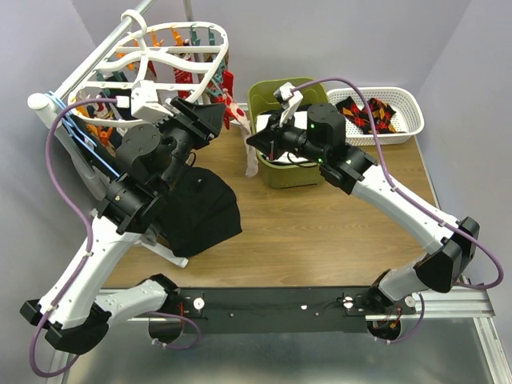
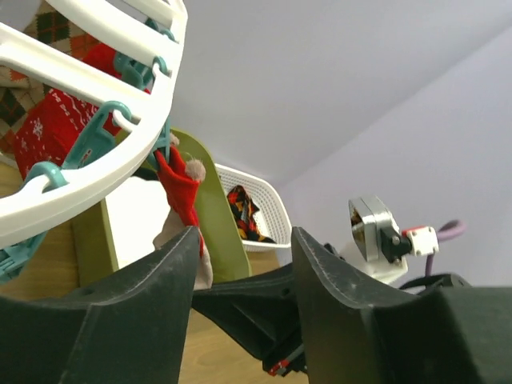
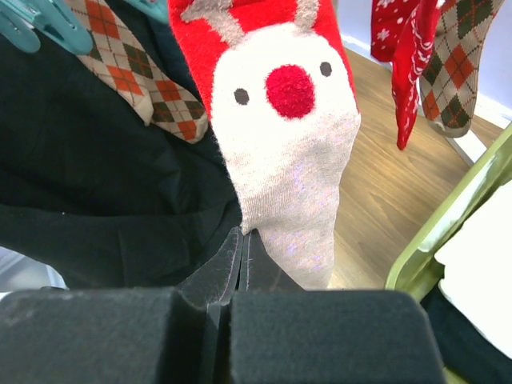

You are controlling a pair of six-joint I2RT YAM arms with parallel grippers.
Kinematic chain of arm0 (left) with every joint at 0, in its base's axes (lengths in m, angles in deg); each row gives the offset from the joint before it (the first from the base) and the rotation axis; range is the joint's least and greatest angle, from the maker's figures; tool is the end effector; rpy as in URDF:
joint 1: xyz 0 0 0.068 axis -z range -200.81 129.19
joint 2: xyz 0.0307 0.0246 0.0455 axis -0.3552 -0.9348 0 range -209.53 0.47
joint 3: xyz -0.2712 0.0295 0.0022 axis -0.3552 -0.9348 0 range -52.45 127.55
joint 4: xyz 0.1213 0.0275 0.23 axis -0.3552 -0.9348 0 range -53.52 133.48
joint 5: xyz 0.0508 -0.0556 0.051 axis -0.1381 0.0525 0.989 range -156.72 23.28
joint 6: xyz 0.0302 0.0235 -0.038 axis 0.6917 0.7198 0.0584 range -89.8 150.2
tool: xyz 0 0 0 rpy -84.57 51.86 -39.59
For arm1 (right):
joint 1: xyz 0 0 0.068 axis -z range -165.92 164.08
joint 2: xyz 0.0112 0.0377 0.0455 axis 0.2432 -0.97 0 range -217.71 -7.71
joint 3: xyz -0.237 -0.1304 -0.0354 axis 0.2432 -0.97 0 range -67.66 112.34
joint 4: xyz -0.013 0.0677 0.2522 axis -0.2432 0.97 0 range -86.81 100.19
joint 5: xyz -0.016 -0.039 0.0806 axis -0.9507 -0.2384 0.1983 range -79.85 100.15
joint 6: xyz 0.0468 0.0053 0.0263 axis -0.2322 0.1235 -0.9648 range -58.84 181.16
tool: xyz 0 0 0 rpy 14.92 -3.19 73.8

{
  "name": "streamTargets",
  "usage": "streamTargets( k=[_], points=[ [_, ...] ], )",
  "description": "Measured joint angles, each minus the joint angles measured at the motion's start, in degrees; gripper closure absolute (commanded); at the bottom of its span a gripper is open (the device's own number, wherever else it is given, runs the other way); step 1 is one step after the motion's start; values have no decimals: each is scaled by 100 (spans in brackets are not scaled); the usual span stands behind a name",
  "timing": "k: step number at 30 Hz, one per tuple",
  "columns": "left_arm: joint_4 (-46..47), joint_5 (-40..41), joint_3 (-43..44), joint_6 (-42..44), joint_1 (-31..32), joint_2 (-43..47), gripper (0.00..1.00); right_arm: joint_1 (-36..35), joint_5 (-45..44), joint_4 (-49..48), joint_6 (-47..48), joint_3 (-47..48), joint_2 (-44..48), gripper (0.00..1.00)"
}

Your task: Remove the socks clipped to the hanger

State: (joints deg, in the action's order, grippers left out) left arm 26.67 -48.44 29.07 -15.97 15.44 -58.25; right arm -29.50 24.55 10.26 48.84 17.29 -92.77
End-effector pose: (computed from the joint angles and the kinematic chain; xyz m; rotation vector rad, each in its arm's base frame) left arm 0.1621 -0.1049 0.5007 -0.4014 1.4889 -0.9269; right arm 0.2476 0.2477 0.4224 -0.6674 1.6534 0.9302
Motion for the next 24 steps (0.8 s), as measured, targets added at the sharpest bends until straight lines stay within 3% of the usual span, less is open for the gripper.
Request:
streamTargets(
  k=[11,24],
  points=[
    [-267,728,249,-608,142,-671,40,-125,-20,212,103,37,92,99],
    [-678,1875,260,-1340,358,-647,34,-186,168,551,326,330,343,99]
  ],
)
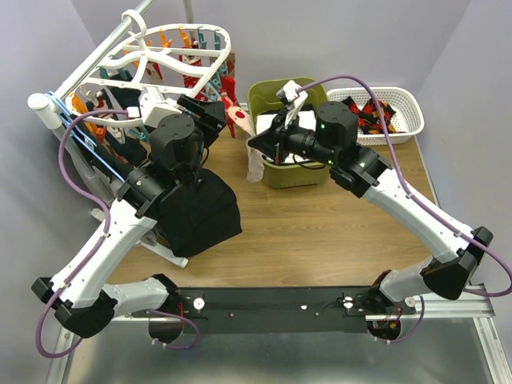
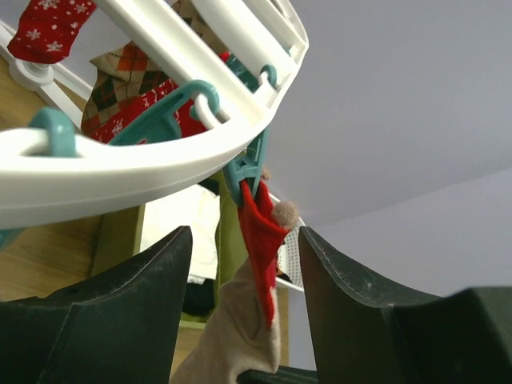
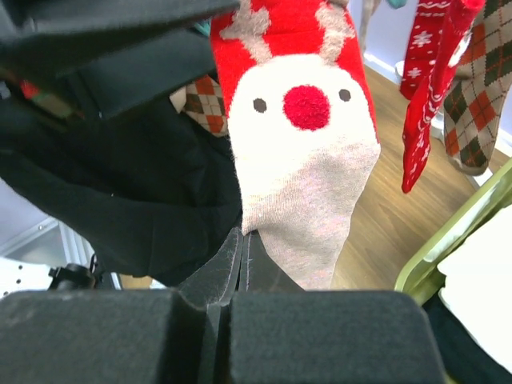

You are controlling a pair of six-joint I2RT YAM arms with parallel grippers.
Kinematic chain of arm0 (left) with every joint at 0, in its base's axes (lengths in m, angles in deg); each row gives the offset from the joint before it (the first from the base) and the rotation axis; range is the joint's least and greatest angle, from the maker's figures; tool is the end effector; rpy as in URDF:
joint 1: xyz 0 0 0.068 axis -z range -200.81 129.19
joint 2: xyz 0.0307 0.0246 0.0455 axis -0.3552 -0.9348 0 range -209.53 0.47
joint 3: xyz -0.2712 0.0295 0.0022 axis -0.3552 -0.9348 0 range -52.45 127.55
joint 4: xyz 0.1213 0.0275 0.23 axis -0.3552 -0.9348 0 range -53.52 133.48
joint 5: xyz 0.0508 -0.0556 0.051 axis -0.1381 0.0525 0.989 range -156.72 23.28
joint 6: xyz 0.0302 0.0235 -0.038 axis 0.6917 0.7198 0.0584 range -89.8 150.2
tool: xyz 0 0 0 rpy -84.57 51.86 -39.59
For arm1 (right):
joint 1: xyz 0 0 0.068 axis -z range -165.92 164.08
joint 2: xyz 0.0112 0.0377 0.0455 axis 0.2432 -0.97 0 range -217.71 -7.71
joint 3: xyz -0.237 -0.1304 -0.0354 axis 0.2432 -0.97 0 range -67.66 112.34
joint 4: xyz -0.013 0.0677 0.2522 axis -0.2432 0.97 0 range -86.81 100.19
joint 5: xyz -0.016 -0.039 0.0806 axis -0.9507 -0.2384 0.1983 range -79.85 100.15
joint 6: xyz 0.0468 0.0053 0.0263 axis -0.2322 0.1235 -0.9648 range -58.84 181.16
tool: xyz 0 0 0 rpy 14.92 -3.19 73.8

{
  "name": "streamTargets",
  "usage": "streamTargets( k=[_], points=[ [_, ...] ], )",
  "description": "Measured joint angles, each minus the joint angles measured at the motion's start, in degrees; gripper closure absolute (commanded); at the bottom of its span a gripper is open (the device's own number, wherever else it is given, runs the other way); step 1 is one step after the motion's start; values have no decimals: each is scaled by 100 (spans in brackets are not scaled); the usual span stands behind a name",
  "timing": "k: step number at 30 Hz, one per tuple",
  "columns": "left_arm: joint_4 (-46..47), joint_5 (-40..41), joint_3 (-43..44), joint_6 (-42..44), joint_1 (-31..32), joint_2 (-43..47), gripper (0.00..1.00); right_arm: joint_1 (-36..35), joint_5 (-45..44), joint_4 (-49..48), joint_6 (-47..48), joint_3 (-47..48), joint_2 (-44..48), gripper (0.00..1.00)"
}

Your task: Remove the socks clipped to the hanger

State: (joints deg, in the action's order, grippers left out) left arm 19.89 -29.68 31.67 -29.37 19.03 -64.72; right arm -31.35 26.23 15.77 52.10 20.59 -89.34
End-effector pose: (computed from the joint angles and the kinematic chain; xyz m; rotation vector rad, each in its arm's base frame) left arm 0.1854 -0.1268 0.4811 -0.7705 1.5107 -0.7883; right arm 0.2216 0.2389 0.4512 -0.7565 1.5907 0.9401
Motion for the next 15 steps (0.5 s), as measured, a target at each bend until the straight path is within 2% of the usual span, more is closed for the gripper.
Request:
streamTargets(
  k=[4,15],
  points=[
    [-11,111,177,-66,0,-96,31,0,90,101,59,0,0,99],
    [76,470,295,-120,2,-597,32,-35,289,254,190,0,55,99]
  ],
)
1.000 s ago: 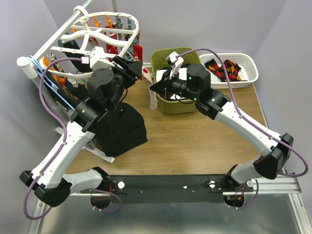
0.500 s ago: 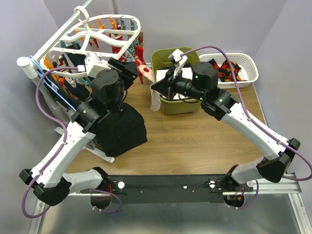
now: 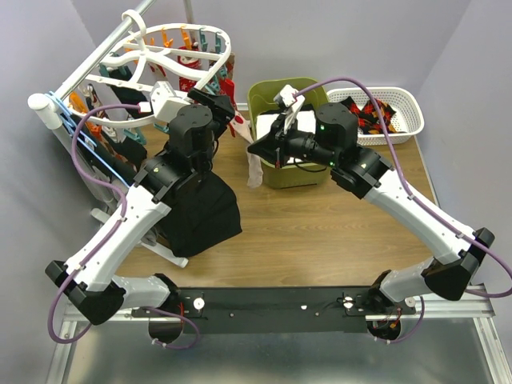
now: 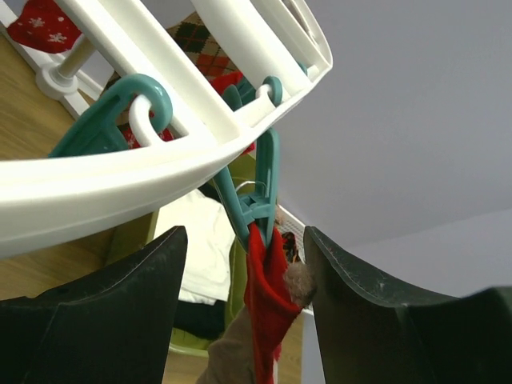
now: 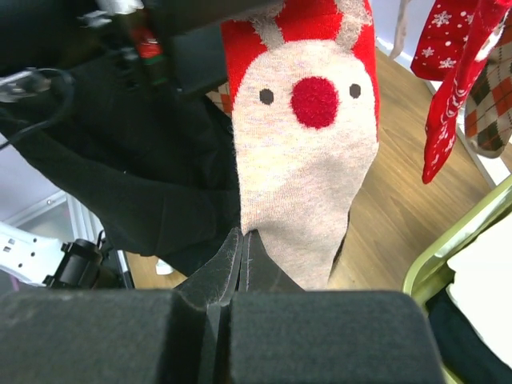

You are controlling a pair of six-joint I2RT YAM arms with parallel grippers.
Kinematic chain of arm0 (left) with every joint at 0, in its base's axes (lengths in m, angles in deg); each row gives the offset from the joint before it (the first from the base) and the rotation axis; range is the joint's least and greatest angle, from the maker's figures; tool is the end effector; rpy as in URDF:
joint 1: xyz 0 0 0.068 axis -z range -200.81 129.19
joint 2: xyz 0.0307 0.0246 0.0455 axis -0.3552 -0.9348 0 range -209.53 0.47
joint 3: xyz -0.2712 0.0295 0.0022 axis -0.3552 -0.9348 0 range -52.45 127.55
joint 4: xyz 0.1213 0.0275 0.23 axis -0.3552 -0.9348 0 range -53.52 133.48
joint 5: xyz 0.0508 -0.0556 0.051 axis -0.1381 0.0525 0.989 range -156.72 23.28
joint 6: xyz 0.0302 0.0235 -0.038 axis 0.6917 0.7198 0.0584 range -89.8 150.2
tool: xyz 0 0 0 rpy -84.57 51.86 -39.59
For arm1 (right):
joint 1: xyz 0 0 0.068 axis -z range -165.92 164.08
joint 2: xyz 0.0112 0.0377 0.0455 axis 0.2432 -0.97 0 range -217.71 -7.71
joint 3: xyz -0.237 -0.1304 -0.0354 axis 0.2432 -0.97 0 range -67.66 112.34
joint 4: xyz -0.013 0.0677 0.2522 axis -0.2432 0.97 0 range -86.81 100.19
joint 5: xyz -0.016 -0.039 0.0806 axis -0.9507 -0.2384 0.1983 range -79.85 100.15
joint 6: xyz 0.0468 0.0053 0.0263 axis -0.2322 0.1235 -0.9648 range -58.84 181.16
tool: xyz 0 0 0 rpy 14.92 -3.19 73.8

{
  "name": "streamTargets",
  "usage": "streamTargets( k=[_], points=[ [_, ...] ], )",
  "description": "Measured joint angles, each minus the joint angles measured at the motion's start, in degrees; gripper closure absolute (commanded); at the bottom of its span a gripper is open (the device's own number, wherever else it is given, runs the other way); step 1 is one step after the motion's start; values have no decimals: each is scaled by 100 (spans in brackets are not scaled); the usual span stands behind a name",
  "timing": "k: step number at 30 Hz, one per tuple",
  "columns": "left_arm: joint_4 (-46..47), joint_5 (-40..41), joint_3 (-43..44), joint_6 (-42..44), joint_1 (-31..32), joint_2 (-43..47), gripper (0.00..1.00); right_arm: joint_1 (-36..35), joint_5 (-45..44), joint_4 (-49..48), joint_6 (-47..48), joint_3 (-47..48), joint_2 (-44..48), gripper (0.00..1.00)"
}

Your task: Remove the socks clipped to the hanger

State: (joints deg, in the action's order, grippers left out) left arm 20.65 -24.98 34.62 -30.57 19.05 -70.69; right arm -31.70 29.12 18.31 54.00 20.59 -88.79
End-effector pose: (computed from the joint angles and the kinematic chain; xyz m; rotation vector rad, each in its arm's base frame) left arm 0.2100 -0.1444 0.4761 -0.8324 1.4945 -0.7105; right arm 0.2159 0.2383 0.4494 -0.8331 1.5951 0.9569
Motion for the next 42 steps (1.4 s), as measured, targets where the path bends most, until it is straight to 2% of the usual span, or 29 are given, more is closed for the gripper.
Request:
streamTargets(
  k=[7,13,14,16,17,20,22,23,29,38,42],
  points=[
    [0,452,103,15,2,-66,36,-31,4,48,61,0,59,99],
    [201,802,57,155,2,-74,47,-37,15,92,81,0,120,99],
    [249,826,42,201,2,-74,55,-42,20,96,81,0,125,99],
    [363,887,-13,264,2,-76,62,-48,28,105,81,0,127,99],
    [391,907,-22,302,2,-81,72,-55,42,105,81,0,129,99],
    [501,931,-26,400,2,-105,89,-79,46,118,81,-2,138,99],
    [540,938,-31,461,2,-118,94,-79,46,133,81,-15,173,99],
    [564,951,-31,479,2,-127,100,-79,44,140,79,-26,201,99],
    [634,960,-31,605,2,-129,100,-96,-201,140,48,-219,474,99],
    [1008,800,-555,1257,2,343,100,-72,-2205,494,-142,-308,415,99],
    [1252,734,-892,1755,2,748,100,284,-2566,662,-186,22,11,99]
  ],
)
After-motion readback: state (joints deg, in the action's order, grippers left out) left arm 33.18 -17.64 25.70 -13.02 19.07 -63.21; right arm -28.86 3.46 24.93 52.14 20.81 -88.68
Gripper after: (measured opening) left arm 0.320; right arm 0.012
